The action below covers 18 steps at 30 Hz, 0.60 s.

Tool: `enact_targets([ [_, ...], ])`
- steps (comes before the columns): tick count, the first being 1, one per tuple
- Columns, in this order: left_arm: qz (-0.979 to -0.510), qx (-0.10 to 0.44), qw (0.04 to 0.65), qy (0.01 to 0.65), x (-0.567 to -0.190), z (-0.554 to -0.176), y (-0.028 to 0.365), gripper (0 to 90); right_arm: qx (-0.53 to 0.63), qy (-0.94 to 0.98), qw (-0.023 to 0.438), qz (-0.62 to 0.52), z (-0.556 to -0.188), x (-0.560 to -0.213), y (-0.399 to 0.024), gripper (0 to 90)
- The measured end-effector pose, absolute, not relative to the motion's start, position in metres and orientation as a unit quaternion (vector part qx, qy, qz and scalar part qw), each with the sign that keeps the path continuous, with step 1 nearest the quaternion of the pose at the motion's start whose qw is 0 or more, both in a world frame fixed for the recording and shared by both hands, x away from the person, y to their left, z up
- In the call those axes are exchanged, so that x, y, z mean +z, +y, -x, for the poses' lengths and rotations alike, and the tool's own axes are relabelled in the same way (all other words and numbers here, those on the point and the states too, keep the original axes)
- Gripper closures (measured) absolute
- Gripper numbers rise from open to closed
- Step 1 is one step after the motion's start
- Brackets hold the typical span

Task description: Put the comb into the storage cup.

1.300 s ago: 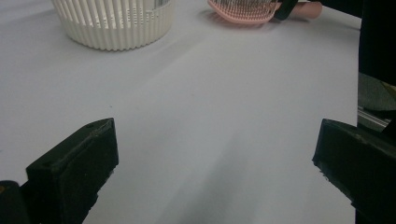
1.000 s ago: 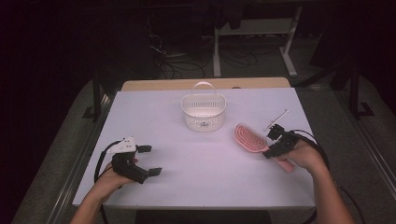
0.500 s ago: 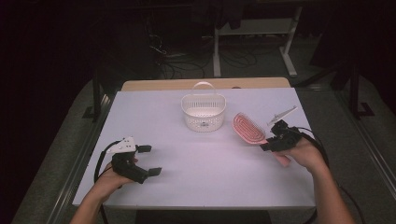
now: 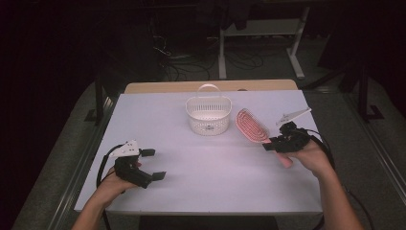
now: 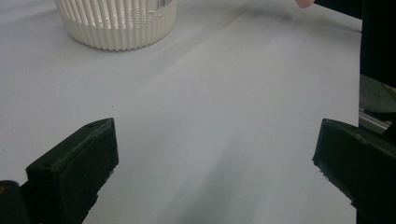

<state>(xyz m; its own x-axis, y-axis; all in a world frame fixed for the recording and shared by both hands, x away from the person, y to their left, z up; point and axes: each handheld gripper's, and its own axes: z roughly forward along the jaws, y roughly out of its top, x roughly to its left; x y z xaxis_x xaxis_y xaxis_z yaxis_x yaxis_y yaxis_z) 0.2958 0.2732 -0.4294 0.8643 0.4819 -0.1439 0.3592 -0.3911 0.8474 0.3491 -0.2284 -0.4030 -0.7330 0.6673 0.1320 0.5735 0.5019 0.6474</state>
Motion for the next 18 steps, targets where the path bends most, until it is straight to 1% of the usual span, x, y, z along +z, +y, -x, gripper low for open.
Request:
enact_targets([
  [7,-0.831,0.063,0.491,0.254,-0.4292,-0.2956,0.2732,0.0,0.383,0.853,0.063,-0.349,-0.3478,-0.3987,-0.2262,68.8],
  [18,-0.829,0.061,0.492,0.258,-0.4290,-0.2964,0.2716,0.0,0.418,0.839,0.080,-0.339,-0.3451,-0.3930,-0.2195,68.8],
])
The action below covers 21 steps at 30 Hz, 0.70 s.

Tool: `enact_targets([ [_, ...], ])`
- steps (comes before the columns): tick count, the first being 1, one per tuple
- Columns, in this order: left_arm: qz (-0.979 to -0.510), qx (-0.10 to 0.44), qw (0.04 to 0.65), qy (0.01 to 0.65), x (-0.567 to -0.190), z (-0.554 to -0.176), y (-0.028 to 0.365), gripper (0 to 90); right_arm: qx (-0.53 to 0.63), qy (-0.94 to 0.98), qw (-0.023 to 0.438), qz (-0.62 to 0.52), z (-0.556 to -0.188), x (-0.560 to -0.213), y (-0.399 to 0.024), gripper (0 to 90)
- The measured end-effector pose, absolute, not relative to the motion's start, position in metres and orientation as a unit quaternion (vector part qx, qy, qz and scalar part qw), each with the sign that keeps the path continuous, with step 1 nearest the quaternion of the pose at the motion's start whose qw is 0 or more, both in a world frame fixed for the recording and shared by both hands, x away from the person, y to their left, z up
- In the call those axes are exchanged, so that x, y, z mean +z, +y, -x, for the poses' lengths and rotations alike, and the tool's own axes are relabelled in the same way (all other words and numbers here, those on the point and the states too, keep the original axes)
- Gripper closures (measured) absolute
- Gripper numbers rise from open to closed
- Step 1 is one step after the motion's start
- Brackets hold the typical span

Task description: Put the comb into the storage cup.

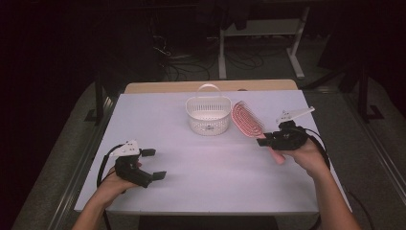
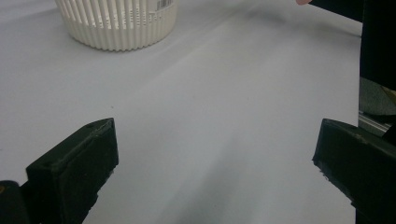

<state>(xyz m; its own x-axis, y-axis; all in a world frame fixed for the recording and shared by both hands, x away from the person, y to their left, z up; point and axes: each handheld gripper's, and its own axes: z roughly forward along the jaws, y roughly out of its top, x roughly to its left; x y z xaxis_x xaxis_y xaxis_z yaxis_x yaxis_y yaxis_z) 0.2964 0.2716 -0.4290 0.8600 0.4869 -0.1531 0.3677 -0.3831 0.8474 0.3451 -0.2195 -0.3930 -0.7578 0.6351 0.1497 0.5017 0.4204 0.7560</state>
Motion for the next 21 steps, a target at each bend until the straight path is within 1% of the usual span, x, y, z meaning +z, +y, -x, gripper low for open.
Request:
enact_targets([
  [3,-0.829,0.061,0.493,0.257,-0.429,-0.297,0.271,0.0,0.428,0.833,0.087,-0.338,-0.345,-0.391,-0.217,68.8],
  [21,-0.816,0.064,0.510,0.265,-0.416,-0.304,0.268,0.0,0.464,0.823,0.093,-0.313,-0.340,-0.385,-0.192,68.8],
])
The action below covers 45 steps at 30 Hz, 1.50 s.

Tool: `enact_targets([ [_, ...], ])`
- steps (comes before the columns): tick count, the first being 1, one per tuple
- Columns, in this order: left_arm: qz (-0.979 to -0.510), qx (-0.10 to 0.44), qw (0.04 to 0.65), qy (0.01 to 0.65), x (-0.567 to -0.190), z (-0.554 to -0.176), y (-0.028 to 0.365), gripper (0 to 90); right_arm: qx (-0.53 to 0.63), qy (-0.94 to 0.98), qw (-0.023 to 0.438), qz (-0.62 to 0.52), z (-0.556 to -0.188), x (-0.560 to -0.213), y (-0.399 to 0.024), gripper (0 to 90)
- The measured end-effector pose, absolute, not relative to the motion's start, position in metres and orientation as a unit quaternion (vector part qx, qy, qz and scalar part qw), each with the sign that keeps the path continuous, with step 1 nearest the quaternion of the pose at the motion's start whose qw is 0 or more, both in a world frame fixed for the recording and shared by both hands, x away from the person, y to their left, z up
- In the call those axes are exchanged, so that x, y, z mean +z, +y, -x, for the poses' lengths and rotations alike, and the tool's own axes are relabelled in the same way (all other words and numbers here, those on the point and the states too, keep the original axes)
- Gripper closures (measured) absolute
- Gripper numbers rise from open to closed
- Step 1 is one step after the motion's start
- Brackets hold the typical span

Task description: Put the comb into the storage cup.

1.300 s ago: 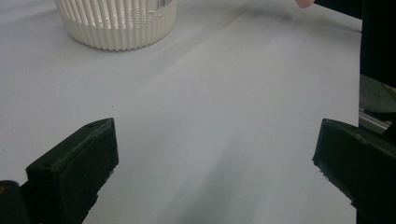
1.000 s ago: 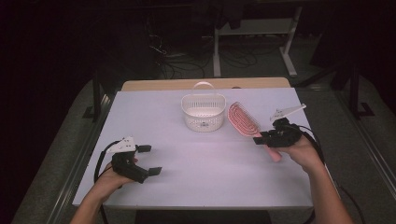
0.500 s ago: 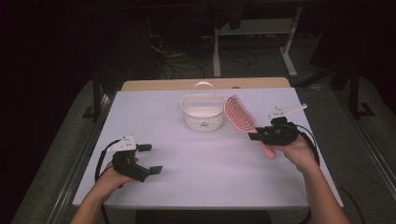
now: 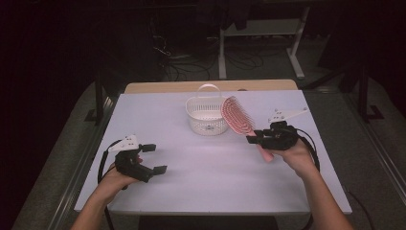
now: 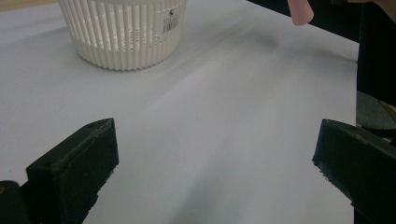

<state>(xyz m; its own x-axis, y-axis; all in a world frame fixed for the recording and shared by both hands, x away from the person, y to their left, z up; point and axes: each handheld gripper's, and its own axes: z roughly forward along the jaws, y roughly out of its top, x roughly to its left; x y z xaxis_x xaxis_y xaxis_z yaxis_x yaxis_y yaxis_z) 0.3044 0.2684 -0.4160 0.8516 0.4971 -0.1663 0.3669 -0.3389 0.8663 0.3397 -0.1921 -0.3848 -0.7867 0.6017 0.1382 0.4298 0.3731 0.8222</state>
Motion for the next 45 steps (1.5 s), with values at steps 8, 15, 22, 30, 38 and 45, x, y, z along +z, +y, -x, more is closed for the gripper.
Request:
enact_targets([
  [8,-0.816,0.072,0.516,0.252,-0.401,-0.313,0.262,0.2,0.463,0.827,0.092,-0.305,-0.342,-0.388,-0.177,68.8],
  [15,-0.812,0.075,0.523,0.248,-0.391,-0.321,0.255,0.1,0.469,0.824,0.095,-0.303,-0.345,-0.385,-0.169,68.8],
  [22,-0.810,0.080,0.528,0.241,-0.382,-0.330,0.243,0.1,0.477,0.821,0.098,-0.298,-0.349,-0.381,-0.162,68.8],
  [30,-0.809,0.082,0.533,0.233,-0.376,-0.341,0.230,0.1,0.478,0.821,0.106,-0.293,-0.355,-0.377,-0.153,68.8],
  [38,-0.800,0.080,0.548,0.231,-0.368,-0.348,0.224,0.1,0.481,0.818,0.106,-0.297,-0.361,-0.376,-0.149,68.8],
  [45,-0.794,0.076,0.557,0.233,-0.370,-0.348,0.223,0.1,0.485,0.818,0.106,-0.292,-0.363,-0.377,-0.139,68.8],
])
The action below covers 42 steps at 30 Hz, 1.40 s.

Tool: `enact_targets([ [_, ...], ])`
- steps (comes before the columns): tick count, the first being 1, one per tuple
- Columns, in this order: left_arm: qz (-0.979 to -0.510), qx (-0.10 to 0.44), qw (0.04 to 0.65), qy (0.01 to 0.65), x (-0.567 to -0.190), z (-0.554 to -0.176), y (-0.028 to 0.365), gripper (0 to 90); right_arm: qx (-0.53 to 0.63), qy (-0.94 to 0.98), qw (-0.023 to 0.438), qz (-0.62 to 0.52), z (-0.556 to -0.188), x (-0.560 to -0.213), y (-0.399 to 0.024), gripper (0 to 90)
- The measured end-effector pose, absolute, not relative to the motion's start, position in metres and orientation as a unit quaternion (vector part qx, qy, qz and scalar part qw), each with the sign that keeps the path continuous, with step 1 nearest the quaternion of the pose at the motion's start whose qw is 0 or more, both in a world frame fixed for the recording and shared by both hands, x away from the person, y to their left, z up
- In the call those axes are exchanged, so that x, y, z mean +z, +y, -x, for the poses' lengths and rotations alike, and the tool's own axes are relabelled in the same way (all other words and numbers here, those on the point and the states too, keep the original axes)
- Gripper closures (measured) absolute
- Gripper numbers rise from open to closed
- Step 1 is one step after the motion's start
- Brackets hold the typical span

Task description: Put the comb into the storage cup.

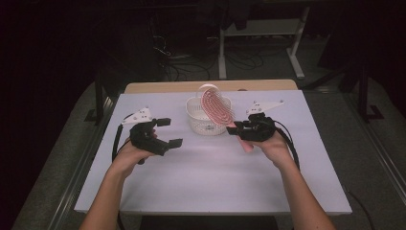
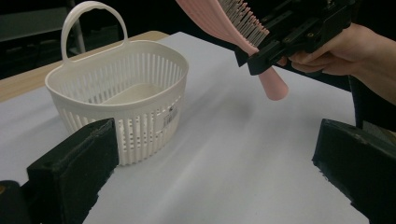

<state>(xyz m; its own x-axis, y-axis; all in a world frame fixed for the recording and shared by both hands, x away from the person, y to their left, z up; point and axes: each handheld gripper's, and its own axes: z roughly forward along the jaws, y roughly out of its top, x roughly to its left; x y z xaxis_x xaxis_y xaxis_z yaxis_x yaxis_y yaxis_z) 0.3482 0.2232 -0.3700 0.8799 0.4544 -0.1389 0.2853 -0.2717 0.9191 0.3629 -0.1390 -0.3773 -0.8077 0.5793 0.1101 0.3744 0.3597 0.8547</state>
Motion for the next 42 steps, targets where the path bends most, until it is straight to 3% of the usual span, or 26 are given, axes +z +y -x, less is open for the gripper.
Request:
enact_targets([
  [18,-0.793,0.056,0.557,0.239,-0.374,-0.344,0.214,0.1,0.491,0.823,0.102,-0.267,-0.357,-0.378,-0.122,68.8],
  [42,-0.792,0.068,0.550,0.257,-0.370,-0.342,0.207,0.1,0.484,0.837,0.090,-0.237,-0.349,-0.386,-0.094,68.8],
])
